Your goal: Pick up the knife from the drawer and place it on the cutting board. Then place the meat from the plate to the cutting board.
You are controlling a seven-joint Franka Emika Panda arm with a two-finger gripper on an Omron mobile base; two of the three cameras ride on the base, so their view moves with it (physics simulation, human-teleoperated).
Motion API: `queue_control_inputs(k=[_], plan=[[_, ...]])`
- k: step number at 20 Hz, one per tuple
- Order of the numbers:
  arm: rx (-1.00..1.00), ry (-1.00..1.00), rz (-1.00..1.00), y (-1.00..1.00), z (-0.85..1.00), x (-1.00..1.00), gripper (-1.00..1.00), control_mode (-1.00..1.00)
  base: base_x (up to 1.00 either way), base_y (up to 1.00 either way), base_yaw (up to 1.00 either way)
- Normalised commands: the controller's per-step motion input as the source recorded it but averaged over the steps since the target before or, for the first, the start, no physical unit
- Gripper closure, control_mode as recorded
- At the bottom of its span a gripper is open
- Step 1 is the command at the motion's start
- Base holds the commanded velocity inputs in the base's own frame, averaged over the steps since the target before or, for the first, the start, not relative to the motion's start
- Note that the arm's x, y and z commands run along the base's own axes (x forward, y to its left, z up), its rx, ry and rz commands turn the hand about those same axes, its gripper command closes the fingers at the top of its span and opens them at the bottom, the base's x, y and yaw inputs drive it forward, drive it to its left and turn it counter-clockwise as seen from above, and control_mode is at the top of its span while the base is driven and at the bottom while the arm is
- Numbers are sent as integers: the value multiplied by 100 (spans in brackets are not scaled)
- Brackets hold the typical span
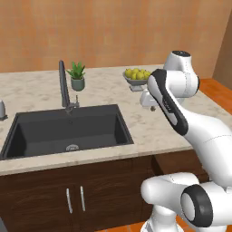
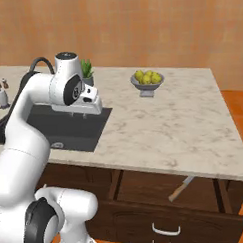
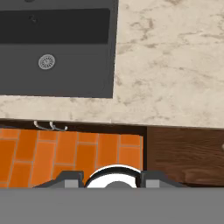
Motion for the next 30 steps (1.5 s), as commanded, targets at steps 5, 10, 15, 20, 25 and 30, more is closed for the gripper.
queue_control_inputs(k=[5,10,15,20,25,30], plan=[[0,0,0,0,0,0,-100,100,-4,0,-3],[0,0,0,0,0,0,-100,100,-14,39,-44],[0,0,0,0,0,0,-100,100,-5,50,-68],[0,0,0,0,0,0,-100,100,0,25,-81],[0,0,0,0,0,0,-100,100,-10,48,-72],[0,0,-5,2,-5,-7,-100,-100,-31,56,-46]])
